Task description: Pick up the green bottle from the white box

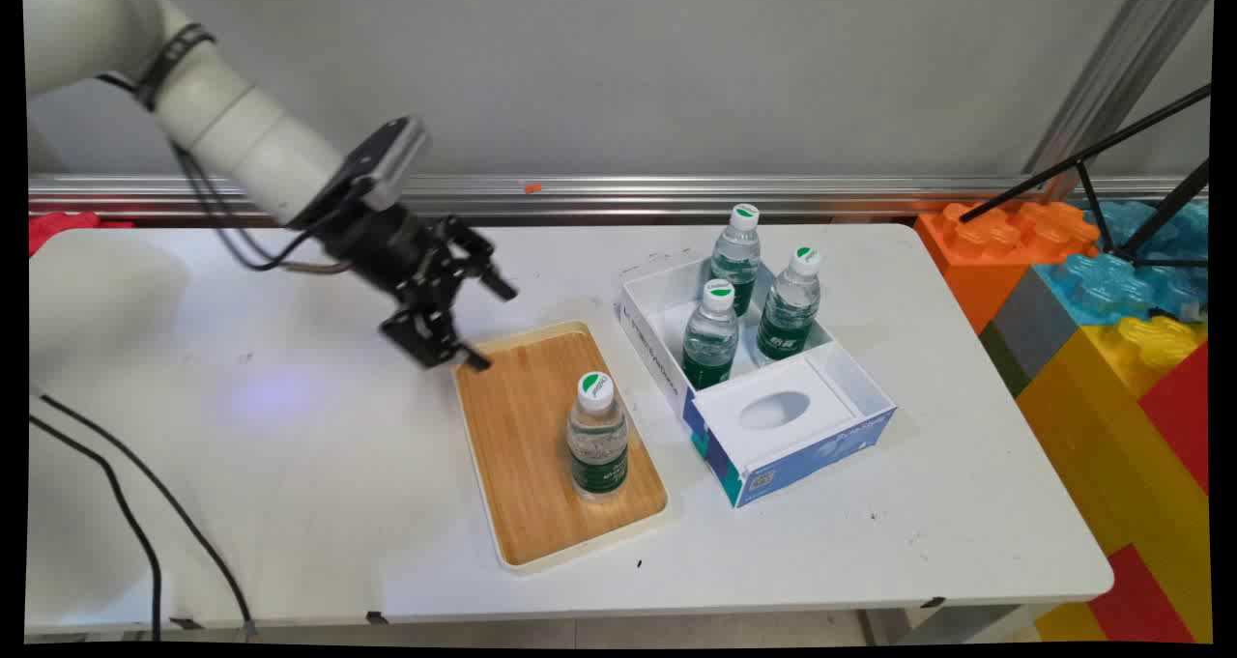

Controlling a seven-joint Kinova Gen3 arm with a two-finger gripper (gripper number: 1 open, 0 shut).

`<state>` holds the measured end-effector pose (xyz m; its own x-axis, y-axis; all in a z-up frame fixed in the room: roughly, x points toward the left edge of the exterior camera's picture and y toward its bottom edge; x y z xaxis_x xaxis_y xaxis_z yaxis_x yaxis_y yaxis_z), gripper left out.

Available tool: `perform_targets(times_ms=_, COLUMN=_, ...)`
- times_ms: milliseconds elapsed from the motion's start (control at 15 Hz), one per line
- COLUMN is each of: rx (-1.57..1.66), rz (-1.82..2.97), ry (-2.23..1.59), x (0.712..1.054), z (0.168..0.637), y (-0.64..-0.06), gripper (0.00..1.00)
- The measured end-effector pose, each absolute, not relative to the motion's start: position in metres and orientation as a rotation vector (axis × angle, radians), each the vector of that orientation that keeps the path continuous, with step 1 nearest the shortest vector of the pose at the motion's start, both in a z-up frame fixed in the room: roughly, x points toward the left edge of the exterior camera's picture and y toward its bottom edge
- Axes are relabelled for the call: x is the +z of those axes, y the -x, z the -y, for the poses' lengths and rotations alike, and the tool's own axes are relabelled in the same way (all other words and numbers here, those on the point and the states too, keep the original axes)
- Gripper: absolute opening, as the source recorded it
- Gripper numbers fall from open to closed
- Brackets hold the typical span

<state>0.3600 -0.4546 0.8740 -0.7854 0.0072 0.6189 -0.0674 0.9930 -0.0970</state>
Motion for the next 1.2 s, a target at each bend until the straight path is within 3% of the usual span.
perform_targets(times_ms=467, rx=0.192, rz=2.353, ry=-0.027, x=0.850, z=0.515, y=-0.296, gripper=1.00)
perform_targets(times_ms=1200, rx=0.157, rz=2.223, ry=-0.021, x=0.807, z=0.553, y=-0.211, gripper=1.00)
